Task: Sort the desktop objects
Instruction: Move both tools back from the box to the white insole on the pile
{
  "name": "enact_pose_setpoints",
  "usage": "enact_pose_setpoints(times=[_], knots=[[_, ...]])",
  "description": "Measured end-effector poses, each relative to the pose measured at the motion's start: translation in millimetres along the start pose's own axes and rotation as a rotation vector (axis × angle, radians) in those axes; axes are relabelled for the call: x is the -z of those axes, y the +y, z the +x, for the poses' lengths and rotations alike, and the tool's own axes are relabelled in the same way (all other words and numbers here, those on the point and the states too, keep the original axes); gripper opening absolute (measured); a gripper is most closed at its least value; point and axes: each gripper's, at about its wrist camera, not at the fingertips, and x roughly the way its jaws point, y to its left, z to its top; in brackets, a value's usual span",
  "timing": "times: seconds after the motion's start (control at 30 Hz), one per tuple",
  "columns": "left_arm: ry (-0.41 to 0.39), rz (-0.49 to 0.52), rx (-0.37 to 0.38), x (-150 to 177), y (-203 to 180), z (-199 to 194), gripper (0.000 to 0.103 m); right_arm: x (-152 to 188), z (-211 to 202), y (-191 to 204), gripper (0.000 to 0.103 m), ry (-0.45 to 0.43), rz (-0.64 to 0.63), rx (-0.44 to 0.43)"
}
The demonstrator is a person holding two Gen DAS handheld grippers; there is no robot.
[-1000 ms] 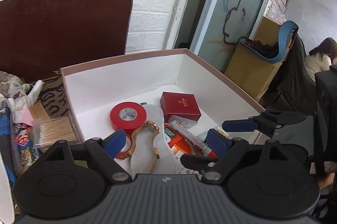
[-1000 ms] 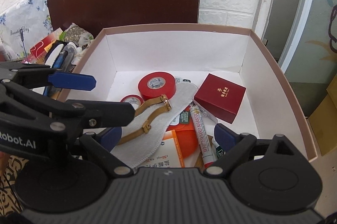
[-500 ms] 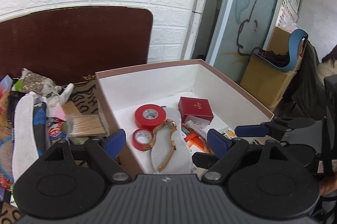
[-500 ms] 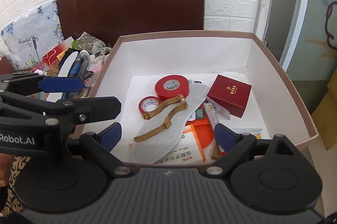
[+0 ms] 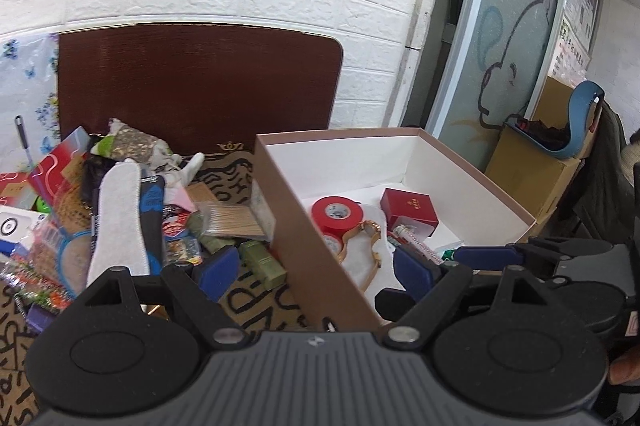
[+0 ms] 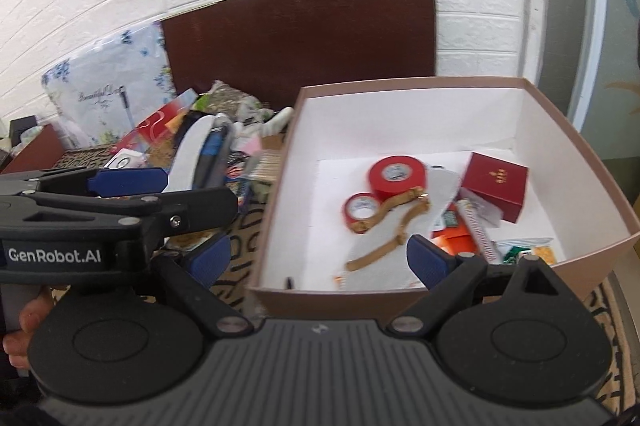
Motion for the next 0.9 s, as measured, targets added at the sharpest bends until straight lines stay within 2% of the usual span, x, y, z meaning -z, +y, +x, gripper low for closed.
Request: enact_pose_setpoints(times=[0.1, 0.3, 0.53, 0.63, 0.67, 0.77, 0.9], knots=[[-0.008, -0.026, -0.011, 8, 16, -15, 0.087, 3, -1, 19, 0.092, -0.008, -0.036, -0.026], [-0.023, -0.085, -0.049, 29, 55, -42, 0.087, 9, 2, 58, 0.092, -0.025, -0.108, -0.134], [-0.014, -0.158, -0.081, 54, 94, -54, 0.087, 23, 12, 102, 0.092, -0.022, -0.198, -0.227], [-0.005, -0.185, -0.087, 63, 108, -52, 0.087, 32, 21, 117, 0.095, -0.039, -0.233, -0.242], [0.000, -0.191, -0.090, 66, 112, -51, 0.087, 34, 26, 120, 0.102, -0.038, -0.235, -0.247], [0.015, -0.206, -0.100, 71, 124, -42, 0.086, 38, 46, 128, 0.101, 0.007, -0.221, -0.272], [0.031, -0.229, -0.107, 71, 140, -26, 0.083, 44, 70, 142, 0.101, 0.027, -0.287, -0.233]])
